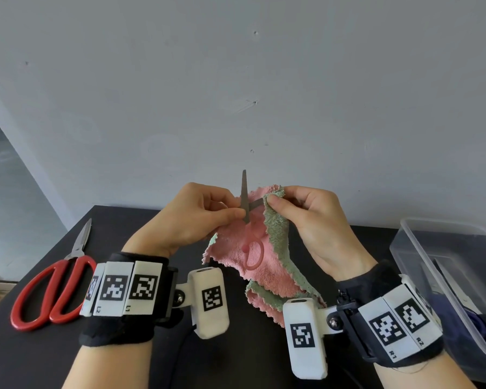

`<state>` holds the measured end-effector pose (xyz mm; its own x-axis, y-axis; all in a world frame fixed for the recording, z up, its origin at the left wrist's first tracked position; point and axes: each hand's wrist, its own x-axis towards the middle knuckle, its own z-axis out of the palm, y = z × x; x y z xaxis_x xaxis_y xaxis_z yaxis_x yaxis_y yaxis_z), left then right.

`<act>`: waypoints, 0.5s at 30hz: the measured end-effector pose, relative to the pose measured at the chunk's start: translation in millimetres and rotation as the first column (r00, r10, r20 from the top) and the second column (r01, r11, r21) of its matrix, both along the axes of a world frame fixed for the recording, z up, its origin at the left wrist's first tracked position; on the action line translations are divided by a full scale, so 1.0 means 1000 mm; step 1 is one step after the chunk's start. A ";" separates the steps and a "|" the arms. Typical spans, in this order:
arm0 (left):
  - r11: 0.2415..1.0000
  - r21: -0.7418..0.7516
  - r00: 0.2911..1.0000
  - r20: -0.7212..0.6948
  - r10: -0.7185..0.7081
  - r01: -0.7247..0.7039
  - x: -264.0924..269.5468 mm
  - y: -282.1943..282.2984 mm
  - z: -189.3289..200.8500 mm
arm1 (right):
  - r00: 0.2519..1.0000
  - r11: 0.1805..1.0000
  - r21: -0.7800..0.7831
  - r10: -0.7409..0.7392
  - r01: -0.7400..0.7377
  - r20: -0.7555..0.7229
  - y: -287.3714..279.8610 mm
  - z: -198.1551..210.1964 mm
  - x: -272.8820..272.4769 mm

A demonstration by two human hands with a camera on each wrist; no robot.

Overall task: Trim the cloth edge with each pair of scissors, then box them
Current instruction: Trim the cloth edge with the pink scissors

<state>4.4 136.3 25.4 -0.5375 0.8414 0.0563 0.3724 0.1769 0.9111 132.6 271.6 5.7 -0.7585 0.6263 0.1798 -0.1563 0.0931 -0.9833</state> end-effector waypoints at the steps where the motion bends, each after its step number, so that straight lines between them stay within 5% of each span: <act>1: 1.000 -0.007 1.000 0.001 0.004 -0.004 -0.001 -0.001 0.000 | 1.000 1.000 0.001 0.004 -0.004 0.000 0.000 0.000 0.000; 15: 0.991 -0.129 0.999 0.022 0.047 -0.044 -0.011 -0.011 0.004 | 0.996 0.999 -0.002 0.045 -0.045 0.080 -0.001 -0.001 -0.001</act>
